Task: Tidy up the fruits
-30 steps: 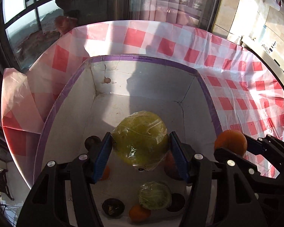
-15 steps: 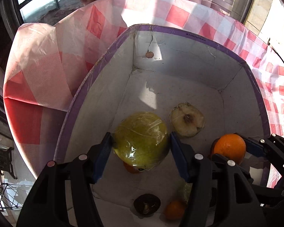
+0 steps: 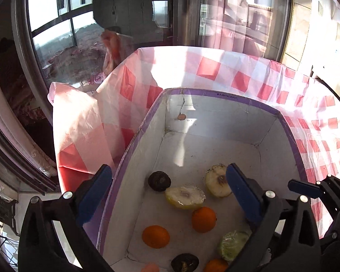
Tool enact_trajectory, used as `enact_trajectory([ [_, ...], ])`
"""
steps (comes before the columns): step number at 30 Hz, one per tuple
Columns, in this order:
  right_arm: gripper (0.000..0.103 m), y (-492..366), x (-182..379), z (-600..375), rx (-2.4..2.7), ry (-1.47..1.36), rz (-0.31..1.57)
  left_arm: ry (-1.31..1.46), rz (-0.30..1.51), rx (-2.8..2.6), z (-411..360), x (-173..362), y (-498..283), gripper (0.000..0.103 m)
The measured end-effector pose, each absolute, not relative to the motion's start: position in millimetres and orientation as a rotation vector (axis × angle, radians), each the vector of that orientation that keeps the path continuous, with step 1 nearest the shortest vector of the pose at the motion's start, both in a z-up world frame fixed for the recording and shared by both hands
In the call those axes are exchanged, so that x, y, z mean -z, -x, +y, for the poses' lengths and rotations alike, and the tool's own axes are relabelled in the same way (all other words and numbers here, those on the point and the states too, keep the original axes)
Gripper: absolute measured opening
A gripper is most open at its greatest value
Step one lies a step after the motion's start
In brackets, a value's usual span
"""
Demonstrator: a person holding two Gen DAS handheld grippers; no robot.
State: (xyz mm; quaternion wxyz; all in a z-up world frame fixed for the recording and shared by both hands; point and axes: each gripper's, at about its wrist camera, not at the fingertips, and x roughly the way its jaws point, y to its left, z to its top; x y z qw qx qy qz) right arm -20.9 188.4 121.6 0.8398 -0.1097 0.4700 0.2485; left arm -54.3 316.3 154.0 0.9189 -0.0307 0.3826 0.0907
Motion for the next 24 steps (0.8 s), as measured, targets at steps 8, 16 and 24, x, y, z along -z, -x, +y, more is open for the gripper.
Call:
enact_trajectory([
  [8, 0.086, 30, -128, 176, -0.512, 0.188, 1.013, 0.131, 0.770, -0.294, 317, -178, 59, 0.101],
  [16, 0.086, 32, -130, 169, -0.471, 0.183, 1.016, 0.097, 0.970, -0.223, 302, -142, 55, 0.101],
  [24, 0.086, 33, -125, 174, -0.481, 0.213, 1.035, 0.082, 1.043, -0.221, 298, -123, 54, 0.101],
])
